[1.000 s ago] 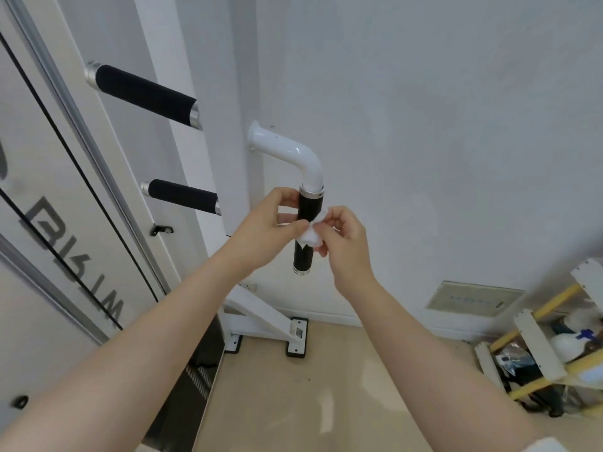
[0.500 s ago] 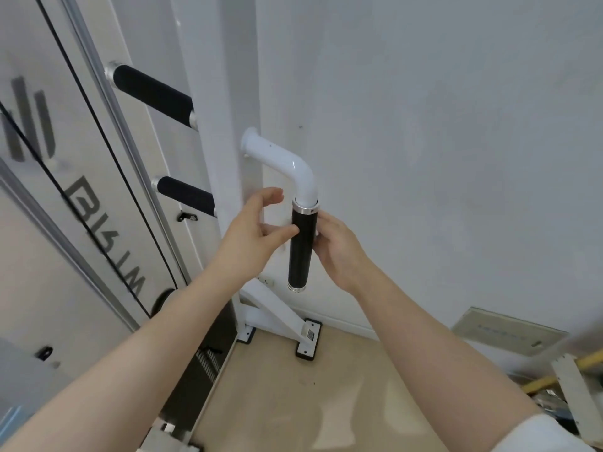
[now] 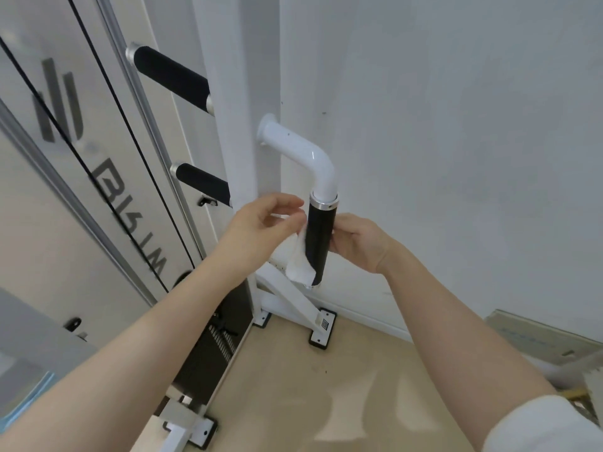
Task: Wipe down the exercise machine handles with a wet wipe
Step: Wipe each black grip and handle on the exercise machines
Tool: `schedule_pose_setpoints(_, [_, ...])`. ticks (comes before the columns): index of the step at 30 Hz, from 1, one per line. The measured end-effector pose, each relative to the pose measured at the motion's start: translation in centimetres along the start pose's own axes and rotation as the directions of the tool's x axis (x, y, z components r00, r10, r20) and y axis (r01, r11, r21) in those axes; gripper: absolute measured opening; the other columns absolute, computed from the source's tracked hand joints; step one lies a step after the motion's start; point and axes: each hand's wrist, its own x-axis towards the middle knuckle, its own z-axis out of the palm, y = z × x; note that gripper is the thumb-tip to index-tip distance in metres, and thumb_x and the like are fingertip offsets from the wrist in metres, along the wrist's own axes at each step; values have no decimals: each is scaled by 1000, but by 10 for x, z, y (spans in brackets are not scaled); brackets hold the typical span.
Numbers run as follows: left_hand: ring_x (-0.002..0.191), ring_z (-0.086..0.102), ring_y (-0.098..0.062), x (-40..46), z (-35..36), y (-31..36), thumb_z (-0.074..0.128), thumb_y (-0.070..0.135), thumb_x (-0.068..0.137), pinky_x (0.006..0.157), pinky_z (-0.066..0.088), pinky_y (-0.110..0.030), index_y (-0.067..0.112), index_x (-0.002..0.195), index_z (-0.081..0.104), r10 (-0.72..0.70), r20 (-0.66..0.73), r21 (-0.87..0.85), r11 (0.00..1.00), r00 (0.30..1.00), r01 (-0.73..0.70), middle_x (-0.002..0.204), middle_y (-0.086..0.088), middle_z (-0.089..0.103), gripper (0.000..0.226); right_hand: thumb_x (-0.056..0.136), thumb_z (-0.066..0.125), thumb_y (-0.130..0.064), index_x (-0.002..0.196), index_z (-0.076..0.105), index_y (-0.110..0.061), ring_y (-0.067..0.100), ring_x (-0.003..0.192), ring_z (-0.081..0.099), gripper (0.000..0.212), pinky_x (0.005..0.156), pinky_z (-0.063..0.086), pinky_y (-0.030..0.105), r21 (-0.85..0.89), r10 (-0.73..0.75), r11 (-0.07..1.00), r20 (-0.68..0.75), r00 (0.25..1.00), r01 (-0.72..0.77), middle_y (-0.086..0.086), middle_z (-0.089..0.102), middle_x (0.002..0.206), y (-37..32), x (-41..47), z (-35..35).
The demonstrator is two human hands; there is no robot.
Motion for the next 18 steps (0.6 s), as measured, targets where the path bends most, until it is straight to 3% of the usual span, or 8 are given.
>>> schedule_pose_setpoints(4, [83,68,-9,4,1,-5,49,24,94,80,55,-25,21,102,66,-87,57,-43,995,995,89,97,7,69,19,94,35,-29,109,56,-3,27,102,58,37,101,39,43,150,9,989,-41,999,-3,8,62,104,30,-9,-9])
schedule_pose_setpoints(6, [82,69,-10,4,5,-11,47,25,95,81,56,-27,20,102,66,-128,113,-16,991,985,130,100,6,69,21,95,33,-29,109,60,-2,23,98,62,41,98,43,40,146,14,989,-81,997,-3,4,69,98,40,-15,-11])
schedule_pose_setpoints(11, [86,67,-4,7,8,-13,38,28,98,83,52,-21,26,101,65,-71,146,-80,993,987,83,99,8,70,28,90,37,-29,101,62,0,15,81,65,40,79,50,26,129,-105,983,-188,977,130,4,71,86,33,-17,-6])
schedule_pose_setpoints(14, [88,68,-7,8,6,-14,34,26,99,81,52,-17,19,99,66,-63,212,-112,990,975,88,96,2,71,33,96,43,-16,94,66,-7,13,82,64,26,83,50,28,39,-45,998,-226,973,56,1,70,88,61,-25,3])
schedule_pose_setpoints(18, [89,67,-5,9,2,-17,35,23,99,73,52,-12,14,99,65,-5,254,-151,987,967,45,96,-1,70,32,91,48,-8,106,65,-7,18,87,58,22,83,45,28,54,-120,989,-229,966,135,4,68,95,50,-18,22])
